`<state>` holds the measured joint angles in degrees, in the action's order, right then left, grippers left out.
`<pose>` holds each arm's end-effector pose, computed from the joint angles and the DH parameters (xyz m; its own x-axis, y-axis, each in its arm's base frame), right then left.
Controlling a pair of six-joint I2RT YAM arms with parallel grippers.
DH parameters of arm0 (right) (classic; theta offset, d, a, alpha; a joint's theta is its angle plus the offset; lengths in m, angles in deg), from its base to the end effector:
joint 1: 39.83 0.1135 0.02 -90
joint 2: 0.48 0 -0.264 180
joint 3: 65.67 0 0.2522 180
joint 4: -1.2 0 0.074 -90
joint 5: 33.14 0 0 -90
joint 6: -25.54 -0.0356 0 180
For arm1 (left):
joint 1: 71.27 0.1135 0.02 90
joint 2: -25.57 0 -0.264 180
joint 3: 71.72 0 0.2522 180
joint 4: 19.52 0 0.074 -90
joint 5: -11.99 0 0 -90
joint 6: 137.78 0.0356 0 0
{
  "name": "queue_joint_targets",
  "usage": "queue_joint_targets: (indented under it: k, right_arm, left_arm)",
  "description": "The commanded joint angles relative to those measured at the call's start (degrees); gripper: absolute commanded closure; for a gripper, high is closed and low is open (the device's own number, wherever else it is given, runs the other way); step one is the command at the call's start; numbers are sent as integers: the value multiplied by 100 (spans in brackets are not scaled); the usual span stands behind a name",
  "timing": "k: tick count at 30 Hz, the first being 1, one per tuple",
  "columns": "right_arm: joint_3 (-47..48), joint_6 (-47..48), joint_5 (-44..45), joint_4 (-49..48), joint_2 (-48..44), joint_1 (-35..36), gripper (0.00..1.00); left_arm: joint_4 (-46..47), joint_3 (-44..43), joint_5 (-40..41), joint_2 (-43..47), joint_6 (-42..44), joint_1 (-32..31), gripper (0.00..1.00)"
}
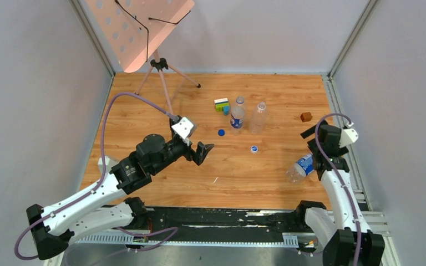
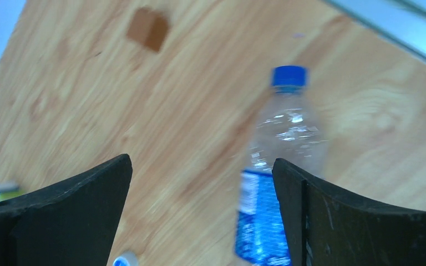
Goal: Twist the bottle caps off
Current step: Pick up the plastic bottle at the center of the board.
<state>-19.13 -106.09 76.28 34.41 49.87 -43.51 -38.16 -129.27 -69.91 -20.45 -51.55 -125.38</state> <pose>0.1879 -0.0239 0.2352 -0.2329 0.6428 -0.7298 0.6424 0.6651 0.3808 0.1167 -0.1528 0.3404 -0.1198 0.0544 -0.9913 0.7138 0.6987 -0.0478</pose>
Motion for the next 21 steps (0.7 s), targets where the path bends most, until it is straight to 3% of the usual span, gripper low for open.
queue_joint_targets:
  k: [1, 5, 15, 21]
  right_arm:
    - [-8, 20, -292, 703, 91, -1066, 0]
    - [-164, 151, -902, 559, 429, -1642, 0]
    - [-360, 192, -1850, -568, 1671, -1750, 4]
    - [-354, 199, -2298, -656, 2054, -1750, 23]
  left_arm:
    - [148, -38, 39, 60, -80, 21, 0]
    - [177, -39, 7, 11, -80, 15, 0]
    - [114, -99, -90, -88, -82, 15, 0]
    - [123, -88, -81, -101, -82, 16, 0]
